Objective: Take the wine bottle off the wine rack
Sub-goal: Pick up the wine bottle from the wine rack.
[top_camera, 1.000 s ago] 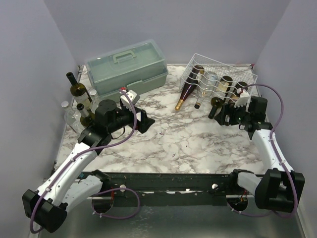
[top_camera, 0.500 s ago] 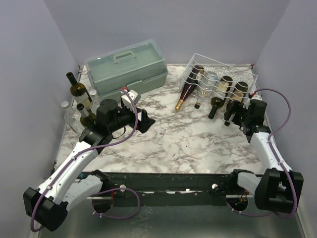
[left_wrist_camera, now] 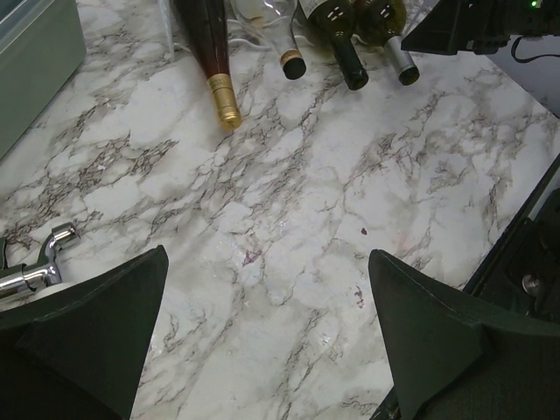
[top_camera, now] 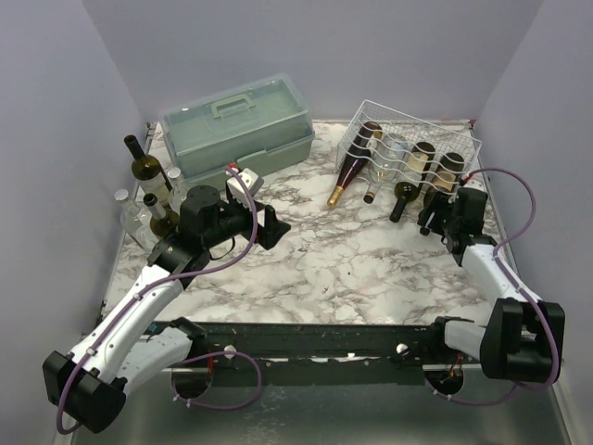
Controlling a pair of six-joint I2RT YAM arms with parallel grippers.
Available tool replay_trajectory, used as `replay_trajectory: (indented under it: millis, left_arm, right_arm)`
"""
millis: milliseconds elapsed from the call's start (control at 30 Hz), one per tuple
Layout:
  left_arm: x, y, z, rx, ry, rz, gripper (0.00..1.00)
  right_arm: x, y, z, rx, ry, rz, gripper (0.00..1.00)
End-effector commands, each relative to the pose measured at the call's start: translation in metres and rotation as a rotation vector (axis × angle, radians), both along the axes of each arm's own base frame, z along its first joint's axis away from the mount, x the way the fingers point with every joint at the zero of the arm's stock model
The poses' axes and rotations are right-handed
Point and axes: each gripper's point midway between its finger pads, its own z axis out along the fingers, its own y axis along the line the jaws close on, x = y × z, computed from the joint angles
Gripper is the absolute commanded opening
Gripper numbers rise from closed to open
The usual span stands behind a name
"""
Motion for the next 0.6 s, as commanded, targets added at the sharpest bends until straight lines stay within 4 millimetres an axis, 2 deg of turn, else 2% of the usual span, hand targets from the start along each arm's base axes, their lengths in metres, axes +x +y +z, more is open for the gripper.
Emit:
replay_trajectory:
  millis: [0,367,567]
  left_arm:
    - [-0.001,0.003,0.010,-0.007,-0.039,0.012,0.99]
    - [0.000,0.004,0.010,-0.002,-0.047,0.020,0.99]
    - [0.001,0.005,0.011,0.001,-0.050,0.023,0.99]
  right_arm:
    - [0.005,-0.009,0.006,-0.058,-0.069,-0.042,0.71]
    - [0.017,-0.015,-0.007,-0.083,-0.039,-0.101,0.70]
    - [0.017,-0.017,-0.016,-0.104,-0.016,-0.117,0.67]
